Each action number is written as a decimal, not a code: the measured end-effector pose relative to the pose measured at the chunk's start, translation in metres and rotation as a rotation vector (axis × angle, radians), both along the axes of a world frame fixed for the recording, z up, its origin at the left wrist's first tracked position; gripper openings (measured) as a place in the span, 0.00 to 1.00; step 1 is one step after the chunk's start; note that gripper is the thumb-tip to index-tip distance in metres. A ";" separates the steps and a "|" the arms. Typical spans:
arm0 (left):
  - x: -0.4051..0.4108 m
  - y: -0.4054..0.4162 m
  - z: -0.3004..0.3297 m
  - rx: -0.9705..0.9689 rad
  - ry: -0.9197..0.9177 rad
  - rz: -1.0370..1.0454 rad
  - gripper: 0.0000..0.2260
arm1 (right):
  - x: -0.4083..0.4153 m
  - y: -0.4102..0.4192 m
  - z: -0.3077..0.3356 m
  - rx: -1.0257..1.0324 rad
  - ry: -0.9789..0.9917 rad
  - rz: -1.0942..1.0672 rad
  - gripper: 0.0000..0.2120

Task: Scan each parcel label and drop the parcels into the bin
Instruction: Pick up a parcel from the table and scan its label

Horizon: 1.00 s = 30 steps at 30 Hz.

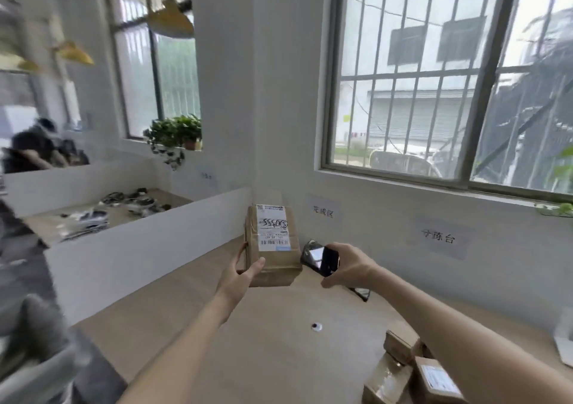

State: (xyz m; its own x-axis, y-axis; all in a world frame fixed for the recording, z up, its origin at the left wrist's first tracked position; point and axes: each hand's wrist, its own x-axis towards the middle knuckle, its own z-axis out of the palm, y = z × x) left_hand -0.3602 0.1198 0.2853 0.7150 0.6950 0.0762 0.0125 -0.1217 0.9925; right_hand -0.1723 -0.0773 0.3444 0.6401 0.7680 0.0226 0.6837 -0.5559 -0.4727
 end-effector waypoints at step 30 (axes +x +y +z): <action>-0.497 0.362 -0.089 -0.128 0.113 0.764 0.27 | -0.451 0.576 -0.108 0.011 0.271 0.948 0.35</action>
State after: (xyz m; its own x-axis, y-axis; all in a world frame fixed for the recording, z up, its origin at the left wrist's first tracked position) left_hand -0.8570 0.4820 0.1965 0.0334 0.9960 -0.0824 0.1487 0.0765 0.9859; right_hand -0.6233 0.4989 0.2368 -0.2563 0.9663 -0.0235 0.7117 0.1723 -0.6810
